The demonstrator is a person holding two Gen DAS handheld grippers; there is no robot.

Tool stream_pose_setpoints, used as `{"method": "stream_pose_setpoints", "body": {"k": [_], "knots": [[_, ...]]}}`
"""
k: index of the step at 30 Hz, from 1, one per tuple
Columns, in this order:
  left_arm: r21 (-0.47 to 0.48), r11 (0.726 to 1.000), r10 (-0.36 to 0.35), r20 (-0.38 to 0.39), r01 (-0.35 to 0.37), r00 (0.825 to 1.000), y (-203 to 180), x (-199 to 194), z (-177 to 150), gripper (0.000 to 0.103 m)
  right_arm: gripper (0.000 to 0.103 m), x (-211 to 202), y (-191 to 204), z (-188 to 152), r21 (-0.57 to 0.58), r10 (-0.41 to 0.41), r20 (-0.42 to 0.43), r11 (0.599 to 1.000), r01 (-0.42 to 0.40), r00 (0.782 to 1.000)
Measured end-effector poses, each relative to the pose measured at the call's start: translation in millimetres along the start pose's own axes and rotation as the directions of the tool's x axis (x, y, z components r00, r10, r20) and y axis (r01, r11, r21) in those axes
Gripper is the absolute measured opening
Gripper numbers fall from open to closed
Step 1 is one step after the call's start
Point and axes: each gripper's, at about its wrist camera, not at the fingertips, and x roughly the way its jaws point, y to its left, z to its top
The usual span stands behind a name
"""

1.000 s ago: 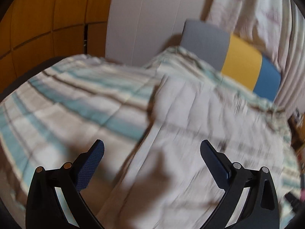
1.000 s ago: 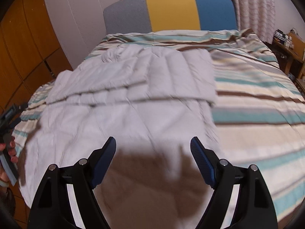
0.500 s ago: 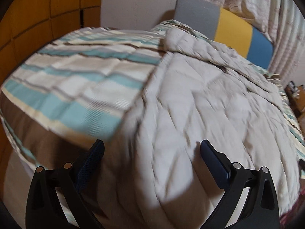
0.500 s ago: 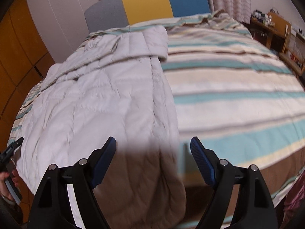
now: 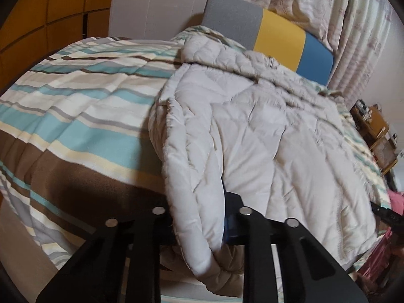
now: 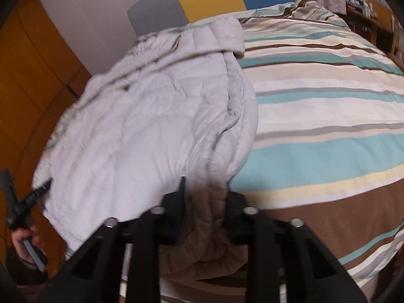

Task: Fold large clothes
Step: 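Grasp the side edge of the folded jacket with both tools and lift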

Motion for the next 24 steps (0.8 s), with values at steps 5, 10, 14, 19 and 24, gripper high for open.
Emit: {"method": "stream_pose_setpoints", "body": {"k": [5, 10, 14, 19, 24], "knots": [[-0.047, 0.996, -0.068, 0.061, 0.071, 0.996, 1.3, -19.7, 30.2, 0.017, 0.015, -21.7, 3.9, 29.1, 0.037, 0.084, 0.081, 0.996, -0.087, 0.993], [-0.05, 0.991, -0.118, 0.107, 0.123, 0.987, -6.5, -22.7, 69.3, 0.017, 0.015, -24.1, 14.6, 63.2, 0.031, 0.122, 0.121, 0.992, -0.126, 0.985], [-0.057, 0.987, -0.144, 0.125, 0.152, 0.982, -10.5, -12.5, 103.4, 0.017, 0.015, -14.6, 18.9, 100.3, 0.046, 0.149, 0.156, 0.986, -0.157, 0.977], [-0.066, 0.983, -0.163, 0.127, 0.172, 0.979, -12.8, 11.5, 154.0, 0.017, 0.015, 3.9, 14.0, 141.4, 0.088, 0.172, 0.164, 0.978, -0.188, 0.971], [-0.064, 0.982, -0.171, 0.084, 0.176, 0.982, -17.0, 50.4, 197.1, 0.017, 0.015, 34.9, -0.9, 182.8, 0.191, 0.212, 0.157, 0.952, -0.24, 0.965]]}}
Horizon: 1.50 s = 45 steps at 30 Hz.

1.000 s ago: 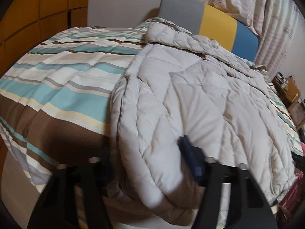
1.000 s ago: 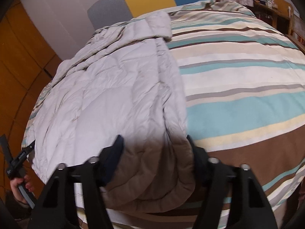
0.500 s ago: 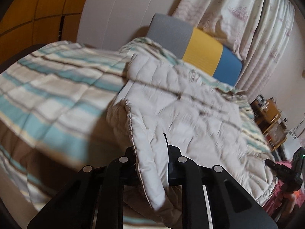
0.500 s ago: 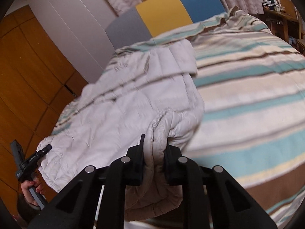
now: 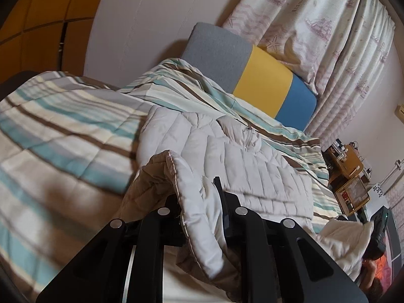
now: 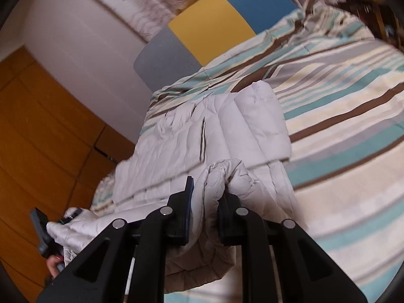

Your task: Fold large clothes

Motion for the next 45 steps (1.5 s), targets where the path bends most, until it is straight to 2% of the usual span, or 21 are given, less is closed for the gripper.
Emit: {"method": "stream_pose_setpoints", "body": {"k": [5, 9, 11, 18, 21, 24, 25, 26, 27, 28, 29, 31, 33, 35, 37, 39, 40, 41, 42, 44, 45], "knots": [[0.0, 1.0, 0.012, -0.034, -0.012, 0.999, 2.0, 47.1, 27.7, 0.017, 0.015, 37.9, -17.6, 30.3, 0.092, 0.028, -0.005, 0.995, -0.027, 1.0], [0.007, 0.999, 0.043, -0.063, -0.042, 0.997, 7.5, 85.9, 41.4, 0.017, 0.016, 63.6, -24.4, 48.8, 0.091, 0.006, 0.006, 0.996, -0.006, 1.0], [0.008, 0.999, 0.046, -0.05, -0.045, 0.998, 10.4, 95.0, 46.1, 0.017, 0.017, 74.4, -28.2, 55.7, 0.087, -0.004, 0.016, 0.996, 0.003, 1.0], [-0.017, 0.999, 0.036, -0.022, -0.036, 0.999, 28.2, 111.7, 42.6, 0.031, 0.02, 105.4, -38.1, 64.6, 0.082, -0.026, 0.039, 0.996, 0.022, 0.999], [-0.073, 0.997, -0.025, 0.018, 0.026, 1.0, 40.5, 107.5, 40.6, 0.045, 0.031, 106.3, -42.0, 63.9, 0.086, 0.003, 0.084, 0.996, -0.01, 0.996], [-0.134, 0.988, -0.069, 0.089, 0.08, 0.994, 52.8, 95.8, 37.6, 0.072, 0.054, 100.5, -43.3, 64.3, 0.076, 0.036, 0.139, 0.996, -0.047, 0.99], [-0.143, 0.986, -0.068, 0.121, 0.085, 0.99, 53.6, 90.2, 36.9, 0.083, 0.066, 97.4, -42.1, 63.9, 0.07, 0.049, 0.158, 0.996, -0.061, 0.986], [-0.149, 0.986, -0.055, 0.164, 0.08, 0.985, 55.9, 82.6, 35.8, 0.089, 0.078, 90.8, -40.9, 62.9, 0.055, 0.061, 0.189, 0.996, -0.073, 0.98], [-0.148, 0.988, -0.022, 0.212, 0.054, 0.977, 58.6, 73.2, 33.2, 0.096, 0.084, 83.2, -38.7, 61.5, 0.036, 0.054, 0.221, 0.997, -0.063, 0.974], [-0.137, 0.99, -0.008, 0.226, 0.04, 0.974, 59.0, 70.6, 32.0, 0.096, 0.093, 74.3, -35.9, 60.0, 0.009, 0.032, 0.255, 0.999, -0.035, 0.966], [-0.122, 0.992, 0.003, 0.225, 0.025, 0.974, 59.8, 69.2, 30.2, 0.096, 0.097, 69.9, -32.9, 58.5, -0.012, 0.017, 0.275, 1.0, -0.015, 0.961], [-0.07, 0.997, 0.033, 0.154, -0.022, 0.988, 60.2, 77.6, 25.5, 0.096, 0.101, 60.8, -30.3, 55.7, -0.051, -0.032, 0.297, 0.997, 0.05, 0.954], [0.002, 0.997, 0.071, 0.062, -0.071, 0.996, 58.2, 91.9, 19.6, 0.096, 0.101, 62.9, -33.2, 52.2, -0.084, -0.104, 0.261, 0.988, 0.13, 0.96], [0.076, 0.987, 0.145, -0.044, -0.141, 0.988, 55.2, 114.1, 12.8, 0.096, 0.101, 77.1, -38.7, 47.7, -0.103, -0.157, 0.192, 0.978, 0.179, 0.969], [0.084, 0.982, 0.178, -0.101, -0.17, 0.979, 56.3, 129.5, 10.3, 0.096, 0.101, 99.8, -49.4, 45.2, -0.078, -0.2, 0.081, 0.975, 0.206, 0.976], [0.047, 0.984, 0.178, -0.15, -0.172, 0.973, 60.9, 139.2, 10.2, 0.095, 0.1, 118.8, -59.6, 43.9, -0.012, -0.173, 0.001, 0.985, 0.173, 0.985], [0.011, 0.989, 0.147, -0.187, -0.148, 0.971, 63.9, 144.8, 10.5, 0.085, 0.091, 123.2, -62.7, 42.3, 0.004, -0.168, -0.017, 0.986, 0.168, 0.986], [-0.011, 0.992, 0.118, -0.21, -0.124, 0.971, 64.9, 148.4, 9.8, 0.08, 0.079, 128.0, -65.2, 41.5, 0.018, -0.164, -0.032, 0.986, 0.164, 0.986], [-0.016, 0.992, 0.119, -0.219, -0.126, 0.968, 64.9, 149.9, 9.7, 0.076, 0.074, 129.6, -66.5, 40.6, 0.023, -0.17, -0.034, 0.985, 0.17, 0.985], [0.047, 0.989, 0.144, -0.228, -0.137, 0.963, 55.9, 149.1, 6.7, 0.067, 0.059, 128.4, -66.4, 36.0, 0.017, -0.172, -0.045, 0.985, 0.172, 0.984], [0.07, 0.988, 0.147, -0.231, -0.134, 0.962, 52.8, 147.3, 3.4, 0.06, 0.056, 126.5, -65.3, 33.5, -0.001, -0.178, -0.053, 0.984, 0.178, 0.983]]}}
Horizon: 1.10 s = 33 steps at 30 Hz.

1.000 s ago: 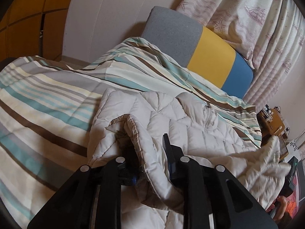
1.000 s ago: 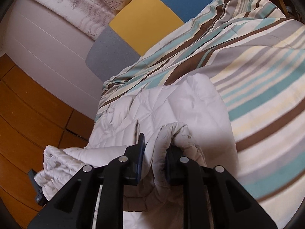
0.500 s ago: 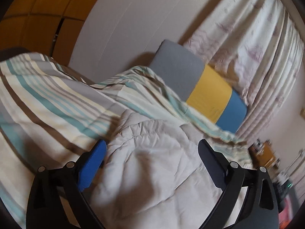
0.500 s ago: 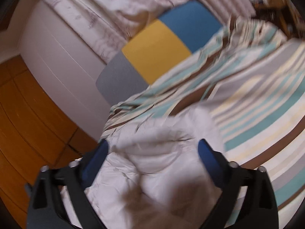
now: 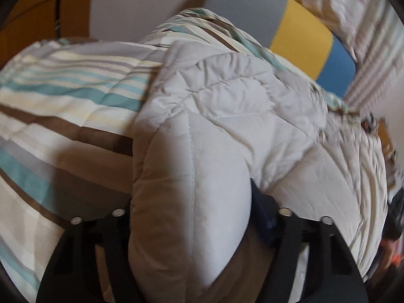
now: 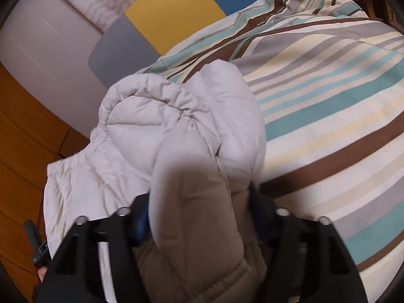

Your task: Fold large clothes

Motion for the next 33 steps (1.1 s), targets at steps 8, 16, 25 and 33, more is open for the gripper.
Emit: {"method": "stream_pose_setpoints", "body": {"k": [8, 16, 25, 33], "knots": [[0.092, 0.994, -0.053, -0.02, 0.054, 0.998, -17.2, -32.4, -51.6, 0.042, 0.041, -39.2, -10.5, -24.0, -0.057, 0.002, -0.028, 0.998, -0.004, 1.0], [0.101, 0.988, -0.118, -0.022, 0.119, 0.993, -18.0, -75.5, -128.2, 0.042, 0.041, -106.5, -35.9, -80.0, -0.101, 0.013, -0.054, 0.995, -0.019, 0.998], [0.107, 0.982, -0.154, -0.025, 0.155, 0.988, -25.4, -126.7, -211.4, 0.042, 0.041, -178.1, -56.2, -142.7, -0.114, -0.005, -0.05, 0.994, -0.001, 0.999], [0.101, 0.987, -0.128, 0.031, 0.124, 0.991, -19.1, -158.0, -212.5, 0.065, 0.065, -217.1, -37.2, -143.8, -0.187, -0.12, 0.108, 0.972, 0.139, 0.987]]}}
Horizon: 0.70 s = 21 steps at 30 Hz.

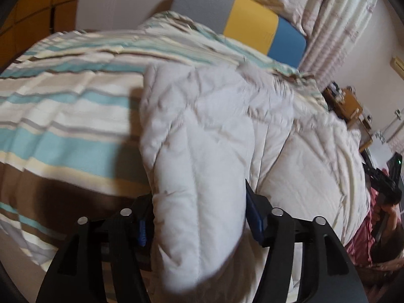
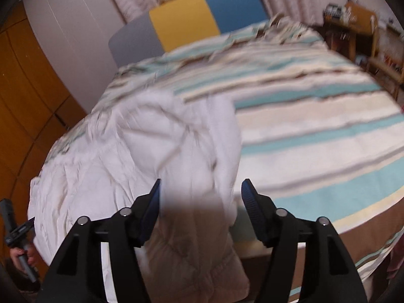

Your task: Fold large clothes

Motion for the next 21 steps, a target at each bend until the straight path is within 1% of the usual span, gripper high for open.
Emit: {"method": "stream_pose_setpoints", "body": {"k": [1, 2, 3, 5, 6, 7, 8, 9, 10, 11, 12, 13, 15, 17, 18, 19, 21], "knots": [[0.001, 1.0, 0.001, 0.005, -0.001, 1.0, -0.9, 0.2, 4.6, 0.068, 0.068, -0.3, 0.4, 2.6, -0.005, 0.006, 0.012, 1.0, -0.006, 1.0], [0.008, 1.0, 0.001, 0.005, -0.001, 1.0, -3.3, 3.1, 10.0, 0.068, 0.07, 3.9, 3.2, 8.8, -0.015, 0.021, 0.007, 1.0, -0.021, 1.0], [0.016, 1.0, 0.007, 0.004, -0.007, 1.0, -6.5, 5.3, 13.0, 0.068, 0.07, 11.4, 6.5, 14.5, -0.025, 0.031, -0.008, 0.999, -0.031, 0.999], [0.028, 0.999, 0.026, 0.002, -0.026, 1.0, -12.2, 14.5, 26.3, 0.073, 0.07, 32.3, 13.5, 25.7, -0.033, 0.05, -0.038, 0.998, -0.051, 0.998], [0.024, 0.999, 0.031, -0.01, -0.031, 0.999, -12.2, 18.6, 29.5, 0.073, 0.068, 44.7, 17.3, 30.4, -0.032, 0.059, -0.06, 0.998, -0.061, 0.996], [0.016, 0.999, 0.043, -0.031, -0.043, 0.999, -11.4, 24.4, 32.4, 0.069, 0.052, 55.3, 21.2, 33.0, -0.038, 0.047, -0.087, 0.998, -0.05, 0.995], [0.008, 0.999, 0.047, -0.043, -0.047, 0.998, -11.0, 27.6, 35.3, 0.063, 0.04, 60.0, 23.2, 32.4, -0.045, 0.041, -0.109, 0.998, -0.046, 0.993], [0.007, 0.998, 0.057, -0.041, -0.056, 0.998, -11.1, 26.1, 37.6, 0.049, 0.036, 57.4, 24.9, 29.4, -0.048, 0.046, -0.115, 0.997, -0.052, 0.992], [0.01, 0.998, 0.065, -0.033, -0.065, 0.997, -9.1, 21.1, 38.4, 0.038, 0.028, 57.3, 30.3, 34.9, -0.056, 0.055, -0.107, 0.997, -0.061, 0.993], [0.015, 0.997, 0.071, -0.013, -0.071, 0.997, -10.5, 15.2, 45.0, 0.034, 0.024, 57.6, 34.1, 39.8, -0.071, 0.056, -0.094, 0.995, -0.063, 0.994], [0.015, 0.997, 0.078, 0.015, -0.078, 0.997, -11.4, 8.0, 51.3, 0.028, 0.022, 55.3, 37.4, 42.9, -0.087, 0.055, -0.076, 0.994, -0.062, 0.996], [0.012, 0.996, 0.083, 0.043, -0.084, 0.996, -11.6, 2.6, 56.6, 0.023, 0.019, 49.1, 44.3, 52.2, -0.116, 0.053, -0.036, 0.992, -0.057, 0.998], [0.0, 0.996, 0.084, 0.113, -0.084, 0.99, -12.5, -9.9, 71.4, 0.021, 0.018, 36.5, 54.1, 58.8, -0.131, 0.06, 0.01, 0.99, -0.058, 0.998], [-0.002, 0.996, 0.085, 0.197, -0.086, 0.977, -17.6, -20.8, 89.9, 0.021, 0.017, 28.9, 59.8, 74.4, -0.13, 0.071, 0.073, 0.99, -0.061, 0.995], [0.002, 0.995, 0.093, 0.24, -0.096, 0.966, -22.0, -23.9, 97.5, 0.021, 0.017, 27.2, 62.2, 79.3, -0.131, 0.072, 0.097, 0.99, -0.059, 0.993], [0.006, 0.994, 0.101, 0.269, -0.107, 0.958, -26.1, -24.8, 102.3, 0.021, 0.017, 26.3, 65.4, 85.7, -0.136, 0.064, 0.132, 0.99, -0.046, 0.989], [0.012, 0.99, 0.13, 0.321, -0.141, 0.938, -35.8, -20.7, 114.7, 0.021, 0.017, 30.4, 67.3, 92.2, -0.124, 0.054, 0.17, 0.992, -0.033, 0.984]]}}
